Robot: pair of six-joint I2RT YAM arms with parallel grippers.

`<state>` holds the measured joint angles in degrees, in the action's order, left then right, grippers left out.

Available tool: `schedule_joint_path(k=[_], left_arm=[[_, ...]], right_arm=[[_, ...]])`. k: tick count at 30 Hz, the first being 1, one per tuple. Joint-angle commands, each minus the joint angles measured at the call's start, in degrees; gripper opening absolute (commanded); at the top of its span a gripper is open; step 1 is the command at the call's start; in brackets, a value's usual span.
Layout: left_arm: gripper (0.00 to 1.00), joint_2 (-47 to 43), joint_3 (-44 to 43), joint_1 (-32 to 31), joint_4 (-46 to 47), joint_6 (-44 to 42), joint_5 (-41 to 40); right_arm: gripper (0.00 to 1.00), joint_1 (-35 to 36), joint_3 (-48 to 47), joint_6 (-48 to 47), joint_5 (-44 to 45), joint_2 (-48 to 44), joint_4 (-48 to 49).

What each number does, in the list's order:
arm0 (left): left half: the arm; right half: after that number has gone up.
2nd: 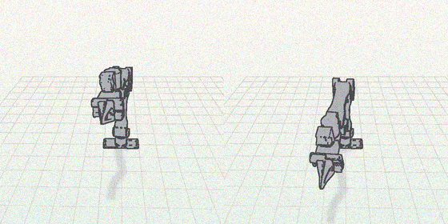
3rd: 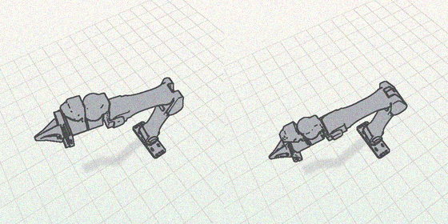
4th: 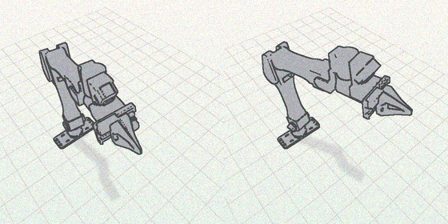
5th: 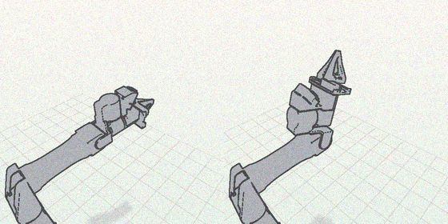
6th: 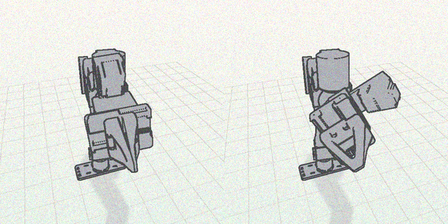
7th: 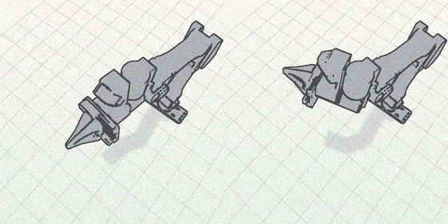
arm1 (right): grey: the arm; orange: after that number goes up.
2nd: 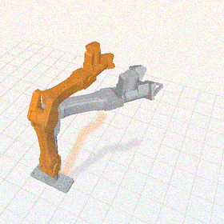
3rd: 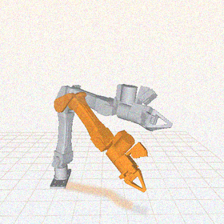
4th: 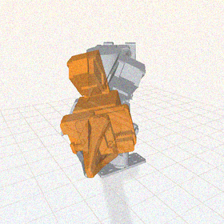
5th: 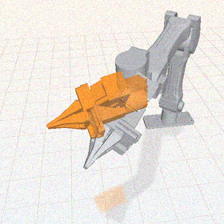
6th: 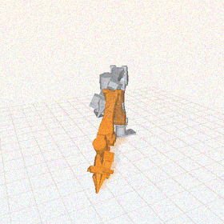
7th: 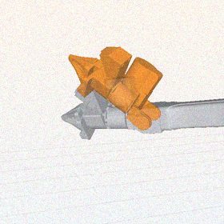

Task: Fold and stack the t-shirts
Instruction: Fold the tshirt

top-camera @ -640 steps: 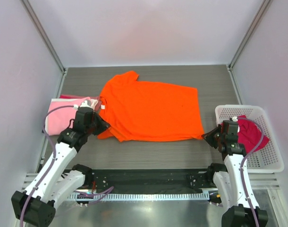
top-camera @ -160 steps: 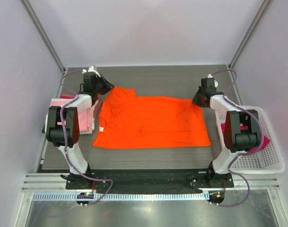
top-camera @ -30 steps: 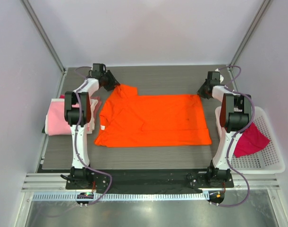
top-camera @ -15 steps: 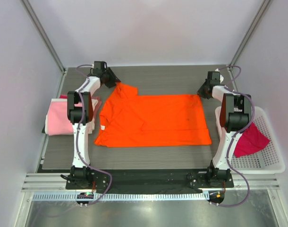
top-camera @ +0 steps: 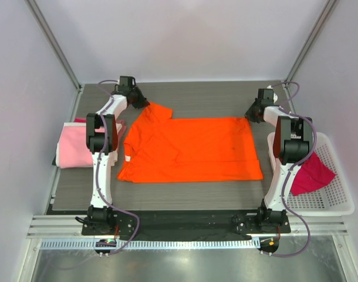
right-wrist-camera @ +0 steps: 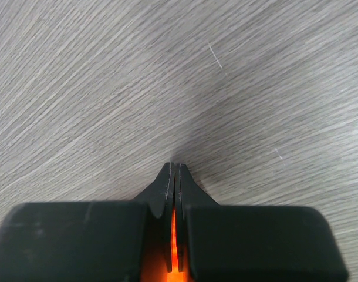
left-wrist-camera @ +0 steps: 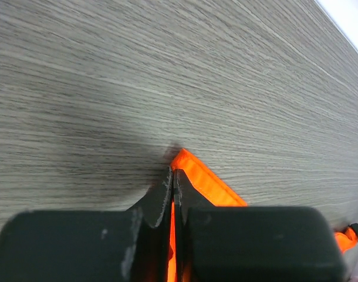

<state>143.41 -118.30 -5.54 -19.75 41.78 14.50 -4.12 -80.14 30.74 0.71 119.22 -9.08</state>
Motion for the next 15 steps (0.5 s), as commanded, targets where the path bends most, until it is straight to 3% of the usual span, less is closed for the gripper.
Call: schedule_joint_path(k=[1,15], left_arm=[[0.0,1.0,-1.3,-0.3,1.1,0.1,2.4],[0.0,-10.2,6.8,-0.2,9.7,-2.0,3.1]], right_arm=[[0.01,0.3,-3.3,0.1,-2.4,-0.2,-0.8],[0.01,-1.4,-9.4,1.9,-9.1,-0.4,-4.9]])
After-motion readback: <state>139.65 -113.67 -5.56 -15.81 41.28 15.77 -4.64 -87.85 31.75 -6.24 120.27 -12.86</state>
